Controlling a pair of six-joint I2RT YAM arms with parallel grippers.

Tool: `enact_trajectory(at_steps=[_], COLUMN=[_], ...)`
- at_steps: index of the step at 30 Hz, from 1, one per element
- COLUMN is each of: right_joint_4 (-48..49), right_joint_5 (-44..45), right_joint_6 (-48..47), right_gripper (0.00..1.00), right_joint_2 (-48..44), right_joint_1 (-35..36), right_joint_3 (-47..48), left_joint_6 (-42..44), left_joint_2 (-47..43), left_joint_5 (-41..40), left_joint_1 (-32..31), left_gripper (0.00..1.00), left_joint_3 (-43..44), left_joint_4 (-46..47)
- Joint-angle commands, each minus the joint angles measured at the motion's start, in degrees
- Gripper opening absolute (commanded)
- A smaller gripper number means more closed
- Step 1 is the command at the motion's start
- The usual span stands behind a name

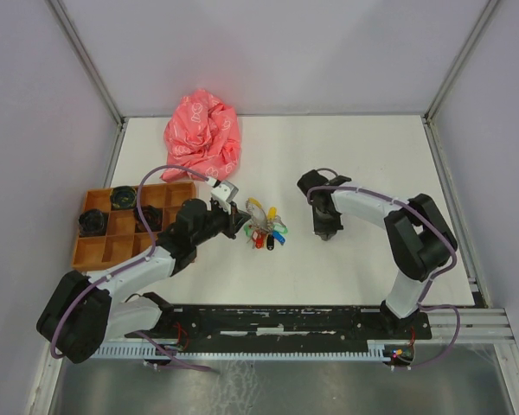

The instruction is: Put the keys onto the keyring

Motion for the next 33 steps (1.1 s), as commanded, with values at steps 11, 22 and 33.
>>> enact_trajectory(at_steps=[11,22,33], right_joint_4=[4.36,4.95,11.27], right_joint_5=[-4.73,-13.09,-22.44], right_joint_6=[8.65,-10.1,-16.38], right_gripper=[0.26,0.61,0.4], right_joint_2=[1.24,-2.76,4.44], right_joint_1=[3.94,-1.99,-9.69], right_joint_3=[2.69,6.77,7.65], left_joint_6=[1.94,1.94,1.95], left_joint_2=[-0.1,-0.13,-0.19], left_joint_5=[0.0,0.19,0.68], left_joint_1=[-0.1,-0.05,-0.1], left_gripper=[0.03,0.03,0.03], left_joint_3=[2.64,2.65,2.63], left_joint_4=[1.21,1.21,1.21])
